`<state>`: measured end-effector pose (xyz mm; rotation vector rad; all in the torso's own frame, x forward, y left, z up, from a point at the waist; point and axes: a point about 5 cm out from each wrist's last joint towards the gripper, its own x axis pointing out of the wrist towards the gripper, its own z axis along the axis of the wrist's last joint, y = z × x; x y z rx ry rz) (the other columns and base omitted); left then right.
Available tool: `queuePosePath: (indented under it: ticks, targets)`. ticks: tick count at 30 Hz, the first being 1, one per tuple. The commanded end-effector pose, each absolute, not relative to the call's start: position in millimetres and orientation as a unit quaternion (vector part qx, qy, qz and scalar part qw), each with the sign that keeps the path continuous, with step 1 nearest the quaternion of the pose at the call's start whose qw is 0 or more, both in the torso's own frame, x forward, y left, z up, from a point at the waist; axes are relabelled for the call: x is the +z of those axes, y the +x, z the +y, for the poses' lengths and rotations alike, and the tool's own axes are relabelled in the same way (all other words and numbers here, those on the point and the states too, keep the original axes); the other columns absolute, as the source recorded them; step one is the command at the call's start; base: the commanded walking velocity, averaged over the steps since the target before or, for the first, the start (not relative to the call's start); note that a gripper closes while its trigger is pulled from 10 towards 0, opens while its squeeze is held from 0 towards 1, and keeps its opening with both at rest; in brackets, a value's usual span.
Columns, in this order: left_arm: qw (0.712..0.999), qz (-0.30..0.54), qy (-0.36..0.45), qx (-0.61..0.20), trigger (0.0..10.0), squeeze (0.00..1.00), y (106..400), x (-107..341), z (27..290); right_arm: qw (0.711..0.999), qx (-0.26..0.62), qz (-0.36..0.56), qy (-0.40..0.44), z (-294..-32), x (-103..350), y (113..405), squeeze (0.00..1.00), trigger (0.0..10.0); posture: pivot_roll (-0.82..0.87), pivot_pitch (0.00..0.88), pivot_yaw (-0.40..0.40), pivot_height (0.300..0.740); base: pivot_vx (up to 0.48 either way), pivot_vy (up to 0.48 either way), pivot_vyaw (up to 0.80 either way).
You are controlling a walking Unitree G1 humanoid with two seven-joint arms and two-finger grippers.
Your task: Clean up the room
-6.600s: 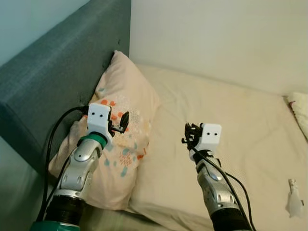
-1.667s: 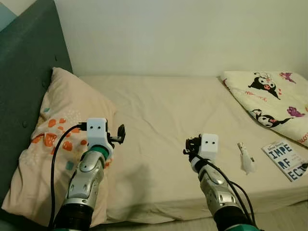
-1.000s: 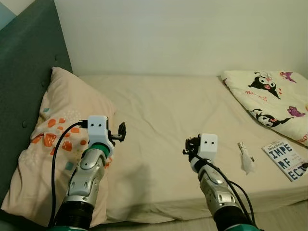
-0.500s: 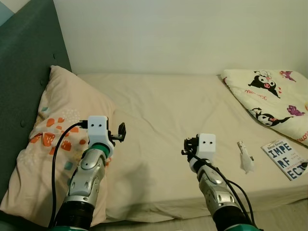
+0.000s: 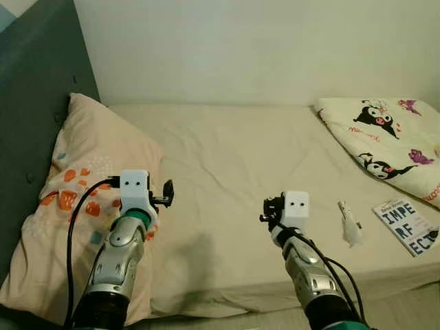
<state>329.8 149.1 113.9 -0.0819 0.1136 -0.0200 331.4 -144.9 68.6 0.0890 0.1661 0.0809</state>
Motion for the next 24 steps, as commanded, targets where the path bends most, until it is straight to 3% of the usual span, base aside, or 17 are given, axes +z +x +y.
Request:
queuePosePath:
  ticks: [1, 21, 24]
  targets:
    - [0.997, 0.067, -0.039, -0.011, 10.0, 0.0, 326.4, 108.2, 146.6, 0.994, 0.036, 0.092, 0.04, -149.1, 64.3, 328.7, 0.0, 10.0, 0.11, 0.033, -0.067, 0.74, 0.0, -0.266, 0.0]
    - [0.997, 0.068, -0.04, -0.007, 10.0, 0.0, 328.0, 109.1, 149.2, 0.993, 0.057, 0.098, 0.016, -146.4, 64.0, 328.6, 0.0, 10.0, 0.12, 0.041, -0.066, 0.74, 0.0, -0.323, 0.0]
    - [0.997, 0.069, -0.041, -0.006, 10.0, 0.0, 328.0, 109.1, 149.5, 0.993, 0.068, 0.101, 0.004, -142.8, 62.5, 328.1, 0.0, 10.0, 0.12, 0.042, -0.065, 0.74, 0.0, -0.379, 0.8]
